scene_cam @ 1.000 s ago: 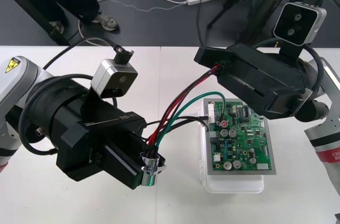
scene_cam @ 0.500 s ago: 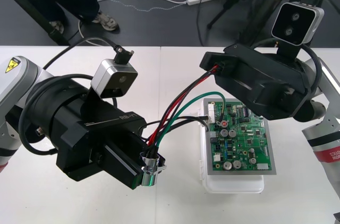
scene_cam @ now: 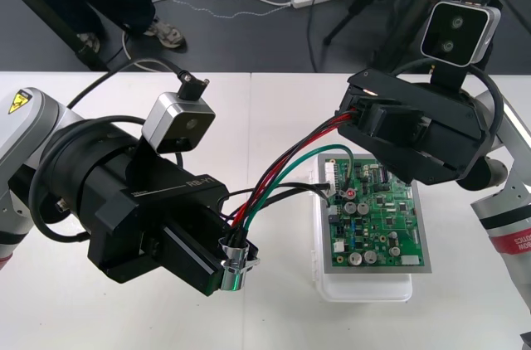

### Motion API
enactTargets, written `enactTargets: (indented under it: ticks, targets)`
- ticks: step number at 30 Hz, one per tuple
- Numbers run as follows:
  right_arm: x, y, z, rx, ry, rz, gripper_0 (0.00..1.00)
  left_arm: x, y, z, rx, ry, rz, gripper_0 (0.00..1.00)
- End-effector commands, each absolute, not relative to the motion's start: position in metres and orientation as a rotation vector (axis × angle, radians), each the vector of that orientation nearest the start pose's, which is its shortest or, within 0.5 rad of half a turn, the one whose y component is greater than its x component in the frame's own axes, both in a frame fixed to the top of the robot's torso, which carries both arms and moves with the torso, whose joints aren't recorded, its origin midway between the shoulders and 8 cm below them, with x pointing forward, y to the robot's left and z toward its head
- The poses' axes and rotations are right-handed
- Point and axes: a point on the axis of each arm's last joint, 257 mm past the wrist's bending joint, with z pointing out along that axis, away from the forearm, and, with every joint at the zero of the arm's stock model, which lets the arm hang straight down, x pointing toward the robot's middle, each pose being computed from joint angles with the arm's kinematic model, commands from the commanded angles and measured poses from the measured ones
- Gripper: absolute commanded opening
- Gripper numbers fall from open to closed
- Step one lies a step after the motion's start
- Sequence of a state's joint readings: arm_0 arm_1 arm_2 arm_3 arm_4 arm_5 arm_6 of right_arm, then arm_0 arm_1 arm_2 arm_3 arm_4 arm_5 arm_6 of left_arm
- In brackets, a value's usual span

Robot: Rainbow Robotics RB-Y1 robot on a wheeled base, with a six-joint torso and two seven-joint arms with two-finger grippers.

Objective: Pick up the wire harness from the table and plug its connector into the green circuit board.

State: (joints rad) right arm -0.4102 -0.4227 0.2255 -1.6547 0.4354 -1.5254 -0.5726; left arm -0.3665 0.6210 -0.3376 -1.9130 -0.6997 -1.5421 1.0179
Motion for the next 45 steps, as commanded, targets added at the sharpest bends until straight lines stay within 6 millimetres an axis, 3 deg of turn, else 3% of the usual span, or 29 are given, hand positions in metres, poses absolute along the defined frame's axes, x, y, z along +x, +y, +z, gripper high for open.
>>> enactTargets:
  ticks: [1, 18, 19, 20, 21, 38, 45]
  targets:
    - [0.239, -0.046, 0.078, -1.090, 0.624, 2.139, 0.00, 0.167, 0.032, -0.018, -1.586, -1.547, 2.394, 0.00]
    - [0.240, -0.047, 0.077, -1.081, 0.625, 2.136, 0.00, 0.167, 0.032, -0.018, -1.580, -1.550, 2.392, 0.00]
    - [0.239, -0.047, 0.077, -1.084, 0.623, 2.136, 0.00, 0.167, 0.032, -0.017, -1.581, -1.551, 2.393, 0.09]
    - [0.240, -0.047, 0.078, -1.086, 0.622, 2.135, 0.00, 0.167, 0.033, -0.018, -1.580, -1.552, 2.390, 0.61]
    - [0.240, -0.047, 0.077, -1.081, 0.625, 2.136, 0.00, 0.168, 0.033, -0.018, -1.580, -1.556, 2.390, 1.00]
    - [0.240, -0.048, 0.076, -1.080, 0.625, 2.136, 0.00, 0.168, 0.032, -0.018, -1.574, -1.560, 2.385, 1.00]
    - [0.241, -0.048, 0.075, -1.075, 0.629, 2.135, 0.00, 0.171, 0.030, -0.027, -1.605, -1.607, 2.354, 1.00]
